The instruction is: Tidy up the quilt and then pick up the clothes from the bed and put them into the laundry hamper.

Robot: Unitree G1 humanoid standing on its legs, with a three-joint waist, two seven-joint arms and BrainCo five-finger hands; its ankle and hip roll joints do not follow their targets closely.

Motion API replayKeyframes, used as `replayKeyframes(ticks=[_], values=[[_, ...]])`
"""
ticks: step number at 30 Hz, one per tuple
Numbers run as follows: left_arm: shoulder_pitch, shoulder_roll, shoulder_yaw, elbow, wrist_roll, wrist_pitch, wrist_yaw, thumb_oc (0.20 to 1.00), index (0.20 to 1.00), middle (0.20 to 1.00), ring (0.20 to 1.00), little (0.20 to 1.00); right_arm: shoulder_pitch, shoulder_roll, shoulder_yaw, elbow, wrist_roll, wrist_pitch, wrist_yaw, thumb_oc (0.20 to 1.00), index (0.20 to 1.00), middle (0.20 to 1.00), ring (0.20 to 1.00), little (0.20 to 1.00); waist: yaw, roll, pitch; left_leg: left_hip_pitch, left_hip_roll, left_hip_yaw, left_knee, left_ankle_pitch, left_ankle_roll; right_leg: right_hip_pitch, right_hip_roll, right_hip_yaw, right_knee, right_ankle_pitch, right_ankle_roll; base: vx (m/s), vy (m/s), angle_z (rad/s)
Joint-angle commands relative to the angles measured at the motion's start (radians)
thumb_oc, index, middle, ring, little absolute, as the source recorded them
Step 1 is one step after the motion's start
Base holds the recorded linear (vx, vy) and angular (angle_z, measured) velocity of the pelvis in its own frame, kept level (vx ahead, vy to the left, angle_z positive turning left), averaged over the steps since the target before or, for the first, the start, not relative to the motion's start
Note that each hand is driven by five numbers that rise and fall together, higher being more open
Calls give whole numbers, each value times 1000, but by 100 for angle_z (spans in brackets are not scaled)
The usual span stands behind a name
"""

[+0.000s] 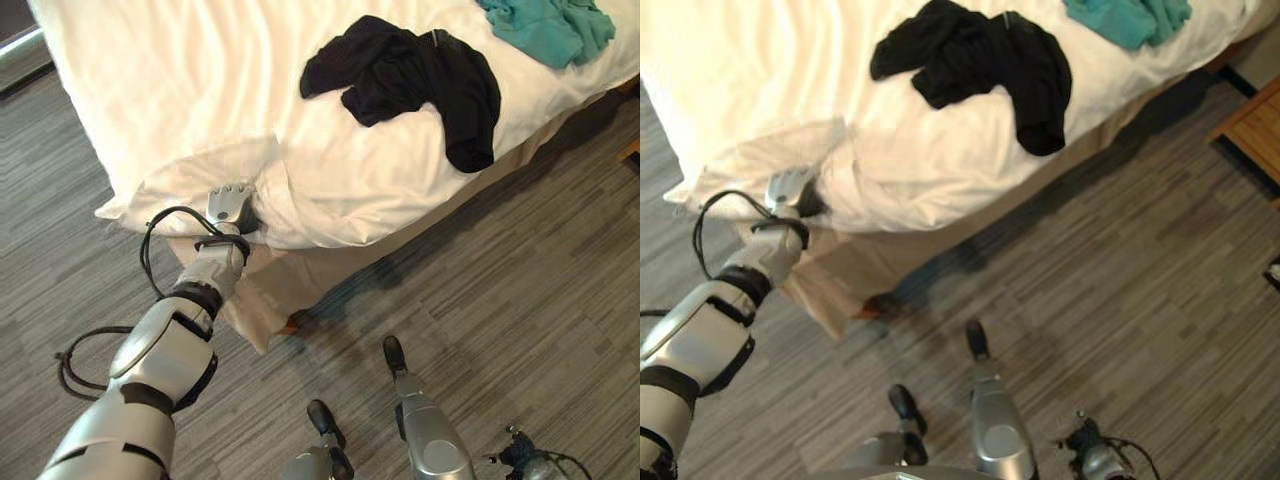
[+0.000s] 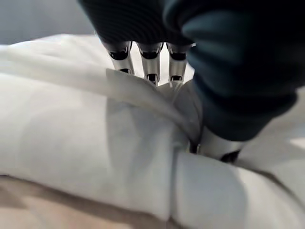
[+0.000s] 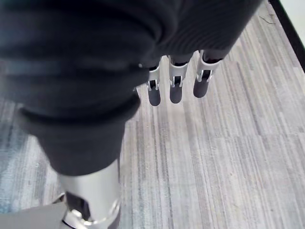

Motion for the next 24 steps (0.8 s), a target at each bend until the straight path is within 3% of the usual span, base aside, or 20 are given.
replayKeyframes(ticks=[1, 2, 5, 6, 7, 8, 9, 10, 13, 14, 18, 22, 23, 24], values=[[265, 0, 132, 120, -36, 32, -69, 200, 200, 200, 200, 200, -14, 11, 12, 35, 25, 6, -26, 1000, 1000, 1000, 1000, 1000, 47, -61, -30, 7, 39, -64, -5, -12, -63, 134, -97, -22, -3, -148, 135, 57, -15, 7], [266, 1, 133, 119, -36, 33, -69, 200, 200, 200, 200, 200, -14, 11, 13, 35, 25, 7, -25, 1000, 1000, 1000, 1000, 1000, 47, -61, -32, 4, 39, -63, -5, -10, -63, 130, -96, -22, -3, -146, 134, 83, -11, -1], [495, 5, 261, 113, -67, 29, -81, 200, 200, 200, 200, 200, -30, -15, 25, -37, -61, 13, -22, 1000, 1000, 1000, 1000, 1000, 80, -57, -55, 49, 37, -76, -5, -23, -62, 185, -99, -34, -3, -166, 125, 73, -1, -3], [495, 5, 261, 113, -67, 29, -81, 495, 495, 495, 495, 495, -30, -15, 25, -37, -61, 13, -22, 1000, 1000, 1000, 1000, 1000, 80, -57, -56, 49, 37, -76, -5, -22, -62, 184, -99, -34, -3, -166, 124, 85, 19, 19], [639, 17, 359, 104, -90, 24, -79, 1000, 1000, 1000, 1000, 1000, -12, -78, 7, -259, -129, 7, -31, 1000, 1000, 1000, 1000, 1000, 96, -55, -65, 76, 34, -87, -5, -31, -63, 219, -101, -45, -3, -177, 124, 79, 26, 27], [711, 18, 415, 109, -108, 25, -77, 1000, 1000, 1000, 1000, 1000, 19, -122, -20, -409, -150, -2, -25, 1000, 1000, 1000, 1000, 1000, 102, -57, -72, 88, 34, -92, -5, -35, -64, 235, -102, -49, -3, -182, 123, 74, 23, 16], [713, 18, 416, 107, -107, 26, -77, 1000, 1000, 1000, 1000, 1000, 22, -123, -20, -413, -151, 1, -23, 1000, 1000, 1000, 1000, 1000, 101, -56, -76, 84, 35, -92, -5, -32, -64, 231, -101, -49, -3, -180, 122, 75, 31, 1], [836, 1, 509, 114, -134, 34, -69, 1000, 1000, 1000, 1000, 1000, 63, -190, -78, -604, -174, -8, -23, 1000, 1000, 1000, 1000, 1000, 117, -55, -87, 105, 31, -103, -5, -39, -63, 260, -104, -61, -3, -188, 121, 58, 40, 8], [968, -50, 590, 142, -185, 34, -60, 1000, 1000, 1000, 1000, 1000, 18, -263, -117, -820, -186, -45, -26, 1000, 1000, 1000, 1000, 1000, 154, -58, -98, 128, 27, -125, -5, -48, -57, 302, -110, -82, -3, -199, 120, 50, 46, 38], [987, -62, 592, 147, -185, 36, -58, 1000, 1000, 1000, 1000, 1000, 0, -270, -117, -855, -188, -53, -29, 200, 200, 200, 200, 200, 163, -60, -103, 126, 26, -130, -5, -45, -56, 304, -110, -86, -3, -198, 118, 20, 34, 52], [1048, -121, 581, 172, -191, 40, -64, 1000, 1000, 1000, 1000, 1000, -196, -298, -66, -986, -169, -88, -32, 200, 200, 200, 200, 200, 220, -72, -103, 127, 24, -162, -5, -45, -49, 324, -116, -118, -3, -203, 113, -18, 9, 40], [1035, -146, 482, 162, -170, 44, -78, 1000, 1000, 1000, 1000, 1000, -513, -224, 101, -931, -82, -86, -17, 200, 200, 200, 200, 200, 290, -84, -88, 96, 21, -201, -5, -30, -45, 316, -120, -148, -3, -201, 108, -64, -6, 43], [1034, -147, 484, 162, -170, 44, -78, 1000, 1000, 1000, 1000, 1000, -520, -223, 105, -925, -80, -88, -19, 200, 200, 200, 200, 200, 287, -84, -87, 95, 21, -202, -5, -30, -45, 316, -120, -148, -3, -201, 108, -112, -18, 31], [1008, -159, 417, 135, -158, 37, -82, 1000, 1000, 1000, 1000, 1000, -653, -171, 184, -860, -38, -80, -9, 200, 200, 200, 200, 200, 319, -88, -74, 69, 18, -221, -5, -19, -45, 306, -123, -165, -3, -198, 107, -112, -17, 32]])
